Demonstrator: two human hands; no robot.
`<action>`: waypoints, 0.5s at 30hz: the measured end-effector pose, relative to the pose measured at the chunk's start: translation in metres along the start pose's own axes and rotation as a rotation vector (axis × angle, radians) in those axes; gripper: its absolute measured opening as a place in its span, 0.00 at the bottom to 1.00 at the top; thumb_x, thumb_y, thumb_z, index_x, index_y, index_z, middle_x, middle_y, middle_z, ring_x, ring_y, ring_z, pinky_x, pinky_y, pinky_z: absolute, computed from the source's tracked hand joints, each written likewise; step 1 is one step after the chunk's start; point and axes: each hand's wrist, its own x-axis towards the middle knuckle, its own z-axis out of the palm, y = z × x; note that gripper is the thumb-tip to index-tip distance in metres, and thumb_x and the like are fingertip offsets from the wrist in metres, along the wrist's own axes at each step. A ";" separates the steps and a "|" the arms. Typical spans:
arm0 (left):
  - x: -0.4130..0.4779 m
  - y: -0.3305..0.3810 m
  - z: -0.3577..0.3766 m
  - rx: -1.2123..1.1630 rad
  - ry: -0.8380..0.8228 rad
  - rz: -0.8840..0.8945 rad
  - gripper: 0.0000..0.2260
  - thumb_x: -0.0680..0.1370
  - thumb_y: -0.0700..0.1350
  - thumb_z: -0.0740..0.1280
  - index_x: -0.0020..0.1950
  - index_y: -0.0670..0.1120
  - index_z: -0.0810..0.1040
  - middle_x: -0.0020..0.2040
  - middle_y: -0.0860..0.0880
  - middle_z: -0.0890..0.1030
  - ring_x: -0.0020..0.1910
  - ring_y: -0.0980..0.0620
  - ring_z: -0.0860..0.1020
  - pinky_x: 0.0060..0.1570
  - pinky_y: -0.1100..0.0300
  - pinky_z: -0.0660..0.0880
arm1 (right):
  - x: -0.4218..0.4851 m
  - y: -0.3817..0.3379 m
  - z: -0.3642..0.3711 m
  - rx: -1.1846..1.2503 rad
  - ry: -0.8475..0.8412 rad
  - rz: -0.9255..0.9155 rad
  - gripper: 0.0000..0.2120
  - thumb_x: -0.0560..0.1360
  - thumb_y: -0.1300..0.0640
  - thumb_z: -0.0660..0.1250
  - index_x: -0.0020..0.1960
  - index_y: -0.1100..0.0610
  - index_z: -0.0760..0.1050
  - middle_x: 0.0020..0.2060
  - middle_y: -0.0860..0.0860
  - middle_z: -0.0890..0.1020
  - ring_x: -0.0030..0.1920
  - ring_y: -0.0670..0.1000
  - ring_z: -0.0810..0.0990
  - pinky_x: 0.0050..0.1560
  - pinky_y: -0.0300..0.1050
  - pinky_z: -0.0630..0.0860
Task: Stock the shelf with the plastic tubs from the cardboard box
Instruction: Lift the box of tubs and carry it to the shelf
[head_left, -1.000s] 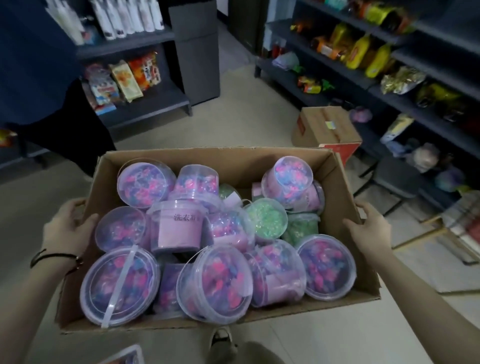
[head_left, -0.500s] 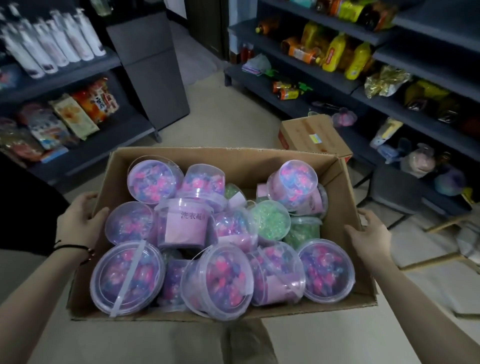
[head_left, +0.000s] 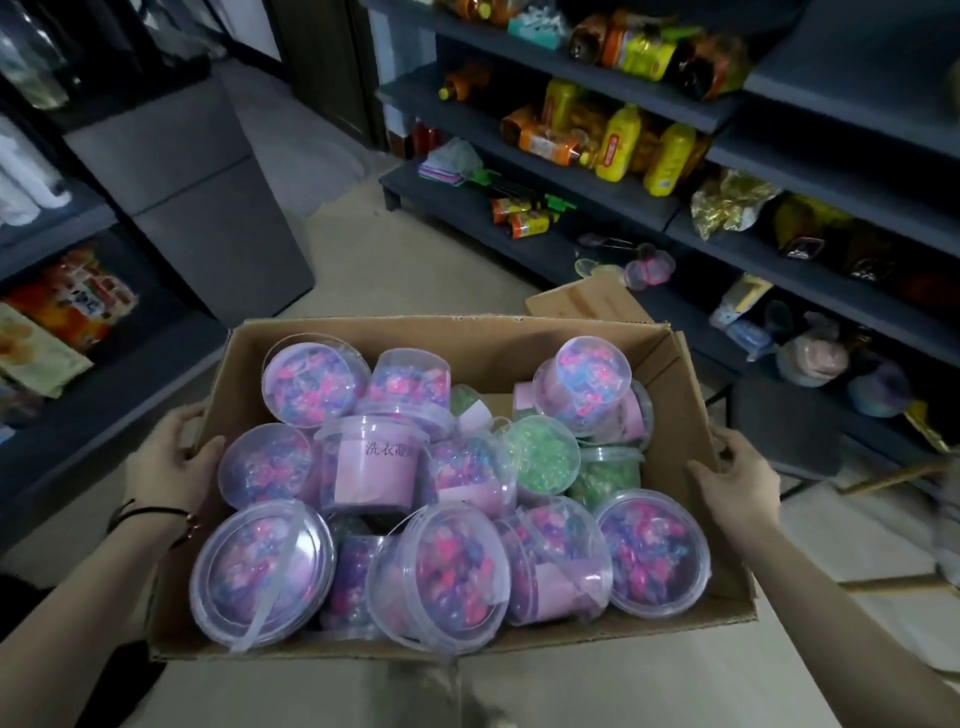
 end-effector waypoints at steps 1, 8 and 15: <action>0.025 0.007 0.007 -0.011 -0.015 0.018 0.18 0.76 0.39 0.69 0.65 0.43 0.73 0.59 0.38 0.79 0.56 0.37 0.77 0.56 0.47 0.71 | 0.011 -0.010 0.007 0.004 0.010 0.014 0.20 0.73 0.61 0.70 0.64 0.53 0.74 0.48 0.57 0.82 0.43 0.53 0.75 0.46 0.46 0.72; 0.199 0.074 0.054 0.014 -0.110 0.146 0.17 0.75 0.40 0.69 0.63 0.46 0.74 0.56 0.39 0.80 0.54 0.38 0.77 0.53 0.50 0.71 | 0.085 -0.072 0.050 0.052 0.123 0.131 0.17 0.73 0.62 0.70 0.61 0.54 0.74 0.47 0.55 0.82 0.43 0.55 0.77 0.46 0.47 0.73; 0.324 0.169 0.108 0.084 -0.172 0.304 0.17 0.75 0.39 0.70 0.63 0.44 0.75 0.54 0.38 0.80 0.51 0.38 0.77 0.49 0.57 0.66 | 0.161 -0.108 0.075 0.042 0.201 0.240 0.18 0.72 0.62 0.70 0.61 0.56 0.75 0.47 0.59 0.83 0.46 0.59 0.78 0.45 0.46 0.70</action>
